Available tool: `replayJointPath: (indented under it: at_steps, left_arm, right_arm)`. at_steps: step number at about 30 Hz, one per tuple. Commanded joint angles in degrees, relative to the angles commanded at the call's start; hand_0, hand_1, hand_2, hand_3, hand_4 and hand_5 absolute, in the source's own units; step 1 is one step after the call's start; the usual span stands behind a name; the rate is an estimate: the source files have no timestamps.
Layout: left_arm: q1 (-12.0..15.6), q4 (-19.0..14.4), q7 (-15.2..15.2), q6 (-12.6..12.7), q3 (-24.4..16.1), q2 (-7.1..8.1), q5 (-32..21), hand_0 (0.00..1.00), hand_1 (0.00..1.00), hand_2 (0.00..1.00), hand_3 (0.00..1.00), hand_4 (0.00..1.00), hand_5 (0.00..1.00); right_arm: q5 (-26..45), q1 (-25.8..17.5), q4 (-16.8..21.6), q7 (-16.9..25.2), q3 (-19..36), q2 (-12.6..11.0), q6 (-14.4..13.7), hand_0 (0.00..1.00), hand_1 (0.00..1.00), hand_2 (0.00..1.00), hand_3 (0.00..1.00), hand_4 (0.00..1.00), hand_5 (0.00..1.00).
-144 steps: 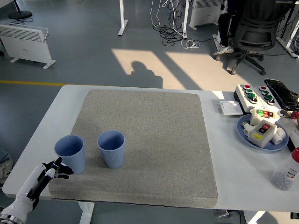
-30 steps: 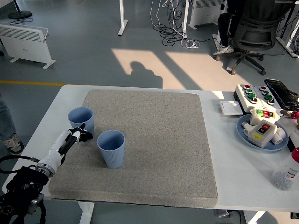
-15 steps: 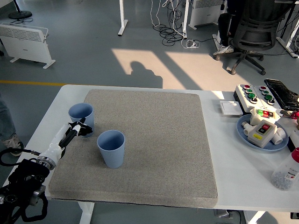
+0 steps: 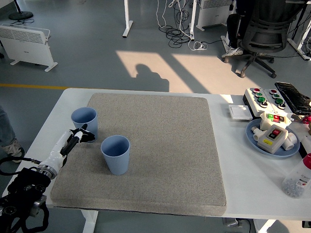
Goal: Push cup pick cup insert cup
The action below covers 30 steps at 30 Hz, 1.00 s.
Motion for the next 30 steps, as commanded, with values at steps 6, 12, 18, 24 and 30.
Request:
replayJointPath:
  at_steps: [6,12,18,24,30]
  left_arm:
    - [3.6,-5.6,5.7,-4.5,-6.2,1.43,6.9,0.737,0.688,0.654,0.566,0.751,0.998]
    - [6.7,-11.6,11.2,-8.6,-13.1,2.74,13.8,0.763,0.735,0.727,0.644,0.791,0.998]
    - [7.5,-17.7,15.9,-12.8,-17.0,4.62,20.5,0.824,0.849,0.852,0.751,0.861,0.998]
    - [7.0,-23.1,18.1,-15.3,-17.7,5.91,26.2,0.852,0.891,0.920,0.838,0.985,0.866]
    - [5.4,-28.4,15.9,-16.5,-15.9,7.07,38.6,0.890,0.926,0.976,0.913,0.997,0.606]
  right_arm:
    - [-0.3,0.1,0.0,0.0,0.5,0.0,0.0,0.689,0.622,0.658,0.584,0.102,0.463]
    - [-0.4,0.0,0.0,-0.1,0.7,-0.1,-0.1,0.689,0.622,0.658,0.584,0.103,0.463]
    - [-0.1,0.0,0.0,-0.1,0.6,-0.1,-0.1,0.689,0.622,0.658,0.584,0.103,0.463]
    - [-0.2,0.0,0.0,-0.1,0.7,-0.1,-0.1,0.688,0.622,0.658,0.584,0.104,0.464]
    - [-0.2,-0.1,0.0,-0.2,0.7,-0.2,-0.1,0.689,0.622,0.657,0.584,0.104,0.464]
